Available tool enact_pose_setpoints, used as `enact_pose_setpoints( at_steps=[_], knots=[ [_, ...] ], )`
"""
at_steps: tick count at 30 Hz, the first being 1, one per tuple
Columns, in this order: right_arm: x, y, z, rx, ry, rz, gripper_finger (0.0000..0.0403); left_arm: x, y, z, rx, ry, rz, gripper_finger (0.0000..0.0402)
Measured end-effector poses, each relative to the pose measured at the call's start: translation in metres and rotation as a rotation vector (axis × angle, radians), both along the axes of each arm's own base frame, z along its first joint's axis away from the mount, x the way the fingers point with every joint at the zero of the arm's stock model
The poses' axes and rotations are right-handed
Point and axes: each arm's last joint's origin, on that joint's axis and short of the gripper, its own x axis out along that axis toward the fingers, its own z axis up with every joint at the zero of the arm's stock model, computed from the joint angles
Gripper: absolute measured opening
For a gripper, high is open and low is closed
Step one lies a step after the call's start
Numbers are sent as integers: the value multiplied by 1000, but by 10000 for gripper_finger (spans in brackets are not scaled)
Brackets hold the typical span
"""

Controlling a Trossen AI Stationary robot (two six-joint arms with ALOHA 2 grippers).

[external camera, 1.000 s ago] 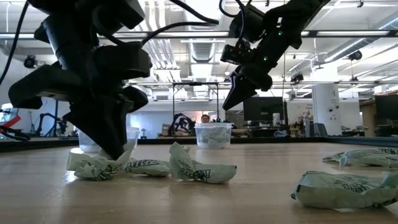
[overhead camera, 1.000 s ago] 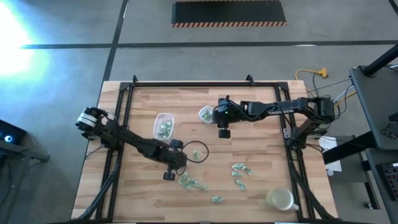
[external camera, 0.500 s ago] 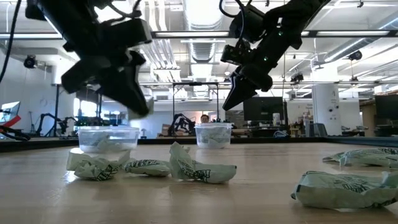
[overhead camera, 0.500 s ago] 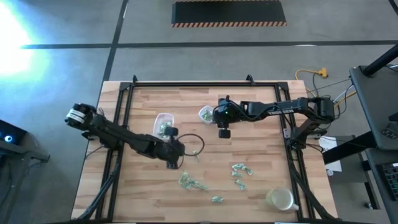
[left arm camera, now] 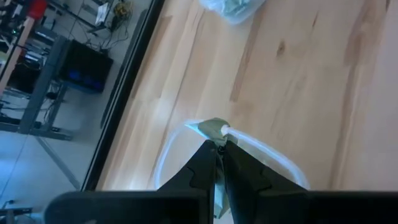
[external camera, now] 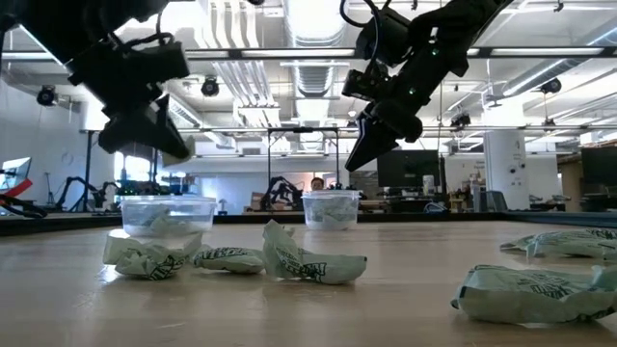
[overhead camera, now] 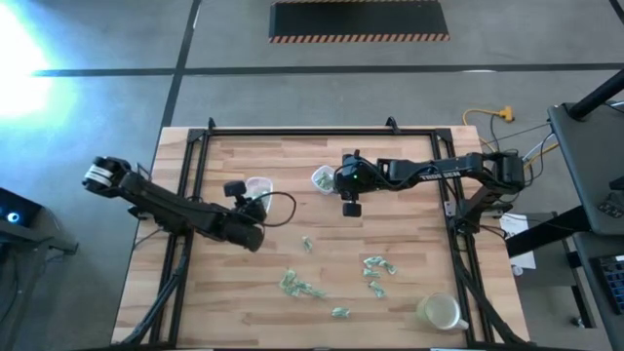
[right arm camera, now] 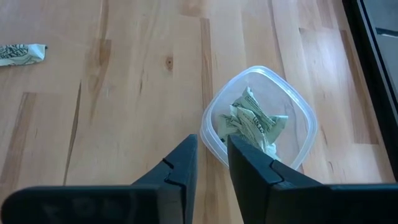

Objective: Pick and place items into bin
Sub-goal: Put the stevia packet into the large transparent container, then put the stevia packet into the small transparent container

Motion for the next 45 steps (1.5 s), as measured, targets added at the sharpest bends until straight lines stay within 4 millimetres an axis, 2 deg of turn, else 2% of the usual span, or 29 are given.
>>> enact_pose_setpoints(
  at_steps=[7, 14, 24, 28, 35, 39, 45],
  knots=[
    [0, 0, 0, -1, -3, 0, 72, -14, 4, -10, 6, 18, 1, 10],
    [0, 0, 0, -1, -4, 0, 70, -13, 6, -11, -14, -15, 29, 16],
    [0, 0, 0, 1, -6, 1, 82, -13, 7, -13, -9, -3, 40, 110],
    [1, 3, 0, 82, -24, 76, 80, -14, 7, -13, -6, 1, 36, 137],
    [7, 17, 6, 260, -124, 302, 73, -13, 7, -12, -6, 0, 36, 149],
    [11, 33, 8, 274, -163, 430, 76, -13, 7, -12, -7, 0, 36, 149],
    [21, 60, 0, 261, -184, 536, 87, -13, 7, -12, -8, 0, 36, 149]
  ],
)
